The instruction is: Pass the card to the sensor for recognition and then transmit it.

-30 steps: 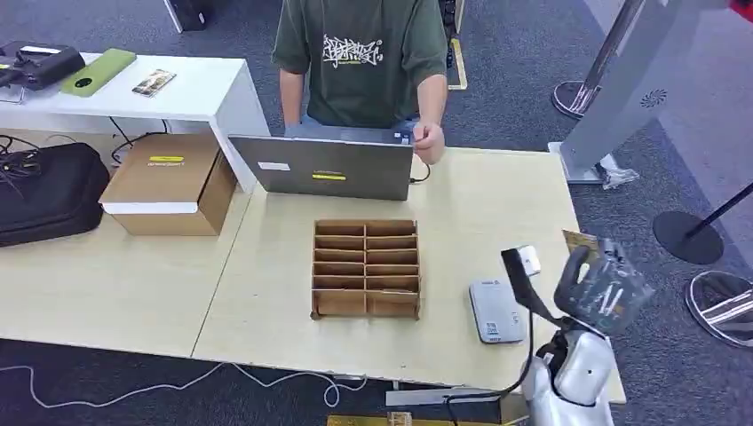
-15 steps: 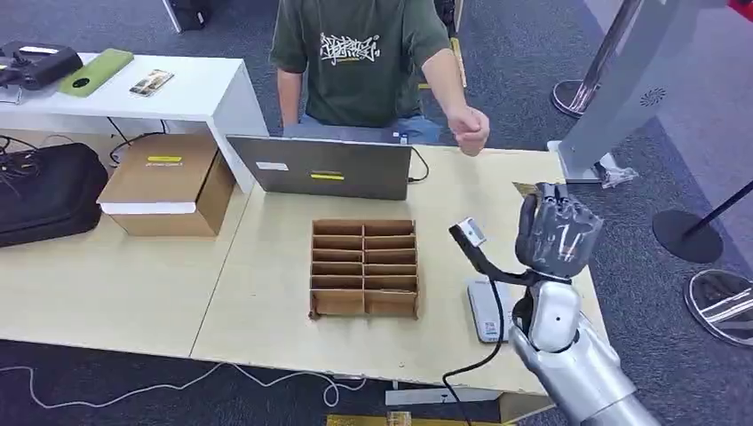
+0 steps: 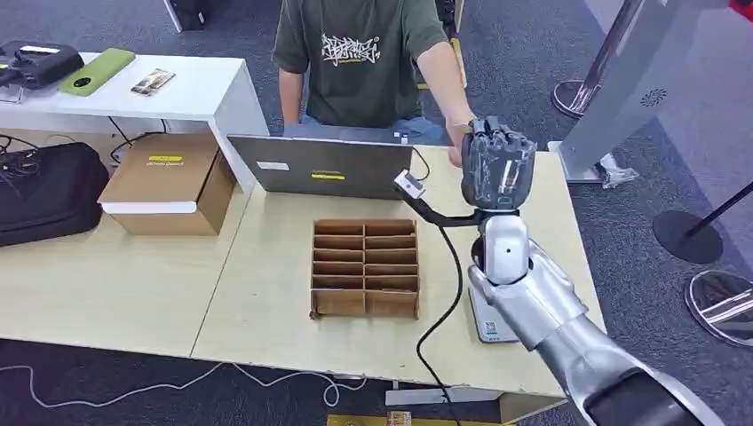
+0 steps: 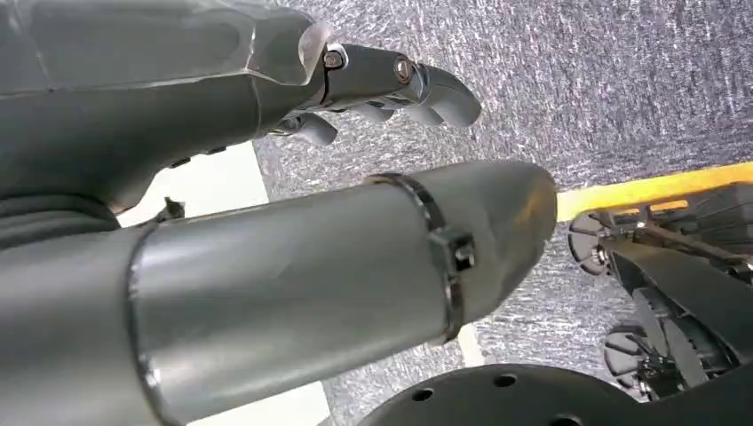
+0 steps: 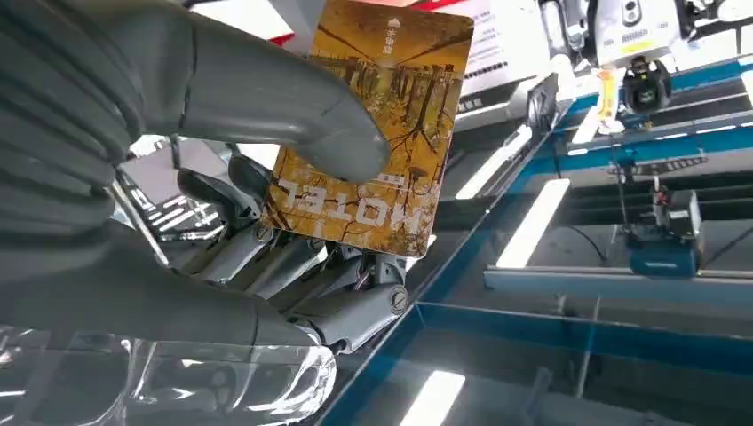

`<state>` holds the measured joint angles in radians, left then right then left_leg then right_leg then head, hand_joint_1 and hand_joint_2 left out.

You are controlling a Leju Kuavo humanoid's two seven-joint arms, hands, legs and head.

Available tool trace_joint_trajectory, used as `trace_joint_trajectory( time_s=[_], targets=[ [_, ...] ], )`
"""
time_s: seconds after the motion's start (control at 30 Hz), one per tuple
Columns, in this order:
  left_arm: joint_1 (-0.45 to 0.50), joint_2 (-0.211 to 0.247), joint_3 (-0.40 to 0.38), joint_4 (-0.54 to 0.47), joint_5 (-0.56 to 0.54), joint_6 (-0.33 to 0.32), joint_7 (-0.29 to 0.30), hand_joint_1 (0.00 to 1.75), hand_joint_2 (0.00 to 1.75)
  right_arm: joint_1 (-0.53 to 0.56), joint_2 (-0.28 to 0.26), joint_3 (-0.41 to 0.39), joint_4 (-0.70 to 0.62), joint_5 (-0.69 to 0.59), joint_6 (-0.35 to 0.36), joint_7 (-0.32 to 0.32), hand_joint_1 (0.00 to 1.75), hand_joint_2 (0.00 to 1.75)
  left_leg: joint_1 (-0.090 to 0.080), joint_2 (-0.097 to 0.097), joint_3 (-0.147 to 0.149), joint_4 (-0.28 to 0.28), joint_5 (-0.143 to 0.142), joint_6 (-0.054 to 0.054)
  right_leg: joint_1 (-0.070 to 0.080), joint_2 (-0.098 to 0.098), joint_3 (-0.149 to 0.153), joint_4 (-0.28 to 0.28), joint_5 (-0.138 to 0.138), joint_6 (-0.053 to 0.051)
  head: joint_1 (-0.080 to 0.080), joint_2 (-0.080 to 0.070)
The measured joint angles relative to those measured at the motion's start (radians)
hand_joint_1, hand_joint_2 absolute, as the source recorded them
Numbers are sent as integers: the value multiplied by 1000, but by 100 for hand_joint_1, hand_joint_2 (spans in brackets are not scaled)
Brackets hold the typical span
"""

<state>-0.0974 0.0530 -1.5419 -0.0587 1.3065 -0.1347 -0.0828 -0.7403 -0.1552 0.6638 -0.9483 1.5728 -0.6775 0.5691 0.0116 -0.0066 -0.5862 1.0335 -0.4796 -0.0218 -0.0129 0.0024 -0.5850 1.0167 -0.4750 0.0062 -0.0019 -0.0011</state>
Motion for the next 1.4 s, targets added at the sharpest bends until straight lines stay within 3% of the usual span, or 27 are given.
trace_joint_trajectory(
  time_s=[0.4, 0.97, 1.0, 1.03, 1.4],
  targets=[
    [-11, 5, 0, -8, -29, 0, 10, 0, 0, -185, 111, 10, 256, 0, 0, -50, 175, 175, 0, 0, 0, 0, 0, 0, 0, 0, 0, 0, 0, 0, 0, 0],
    [-11, 5, 0, -8, -22, -1, 13, 0, 0, -219, 156, -2, 384, 0, 0, -72, 175, 175, 0, 0, 0, 0, 0, 0, 0, 0, 0, 0, 0, 0, 0, 0],
    [-11, 5, 0, -8, -21, -1, 13, 0, 0, -219, 158, -5, 386, -1, 0, -80, 52, 175, 0, 0, 0, 0, 0, 0, 0, 0, 0, 0, 0, 0, 0, 0],
    [-11, 5, 0, -8, -20, -1, 13, 0, 0, -219, 162, -14, 390, -1, 0, -94, 0, 175, 0, 0, 0, 0, 0, 0, 0, 0, 0, 0, 0, 0, 0, 0],
    [-12, 5, 0, -8, -7, -2, 14, 0, 0, -201, 207, -140, 390, 0, 0, -182, 0, 175, 0, 0, 0, 0, 0, 0, 0, 0, 0, 0, 0, 0, 0, 0]
  ],
)
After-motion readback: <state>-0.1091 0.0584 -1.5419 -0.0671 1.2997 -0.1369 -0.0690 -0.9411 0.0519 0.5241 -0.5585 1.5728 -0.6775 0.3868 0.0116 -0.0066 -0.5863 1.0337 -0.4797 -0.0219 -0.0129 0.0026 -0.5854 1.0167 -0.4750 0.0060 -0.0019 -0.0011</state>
